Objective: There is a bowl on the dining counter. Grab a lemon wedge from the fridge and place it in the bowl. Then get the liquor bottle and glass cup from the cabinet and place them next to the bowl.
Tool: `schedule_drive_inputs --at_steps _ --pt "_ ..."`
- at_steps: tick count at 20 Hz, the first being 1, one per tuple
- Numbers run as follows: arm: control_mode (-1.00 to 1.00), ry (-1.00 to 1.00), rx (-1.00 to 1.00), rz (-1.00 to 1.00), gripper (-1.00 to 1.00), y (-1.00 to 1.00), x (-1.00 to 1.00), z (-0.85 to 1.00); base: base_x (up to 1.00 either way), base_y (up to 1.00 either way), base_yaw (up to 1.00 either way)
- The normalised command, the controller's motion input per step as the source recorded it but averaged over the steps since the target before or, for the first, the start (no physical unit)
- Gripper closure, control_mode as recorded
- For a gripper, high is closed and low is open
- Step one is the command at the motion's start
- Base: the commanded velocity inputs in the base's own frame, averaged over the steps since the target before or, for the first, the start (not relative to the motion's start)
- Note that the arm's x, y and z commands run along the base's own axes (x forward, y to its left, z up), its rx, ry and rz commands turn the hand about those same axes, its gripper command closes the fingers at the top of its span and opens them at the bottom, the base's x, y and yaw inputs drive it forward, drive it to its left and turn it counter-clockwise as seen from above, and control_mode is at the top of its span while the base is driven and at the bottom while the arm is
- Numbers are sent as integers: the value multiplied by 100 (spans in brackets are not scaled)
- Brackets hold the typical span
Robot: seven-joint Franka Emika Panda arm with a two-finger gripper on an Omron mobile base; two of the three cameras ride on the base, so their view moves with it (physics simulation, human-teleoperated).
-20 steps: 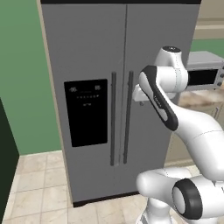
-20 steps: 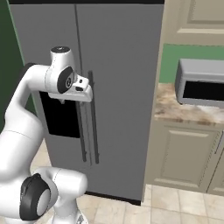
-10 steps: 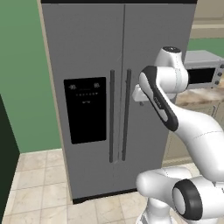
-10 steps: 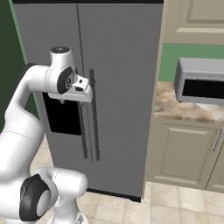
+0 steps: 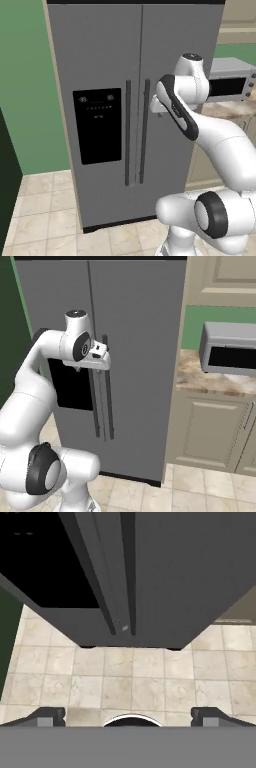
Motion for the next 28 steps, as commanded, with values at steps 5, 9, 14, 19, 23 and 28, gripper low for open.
schedule_drive_inputs --at_steps 5,9,14,19,23,28 --pt "-100 4 0 -5 -100 -4 68 -4 0 0 0" --pt "-100 -1 -6 0 -100 1 29 -16 0 0 0" --pt "-100 -1 -6 2 -100 3 34 -32 0 0 0" --pt "-100 0 -2 5 -100 2 37 -37 0 0 0" --pt "-100 0 -10 10 -100 15 0 -30 0 0 0" --pt "-100 -2 -6 7 -100 10 18 -27 0 0 0"
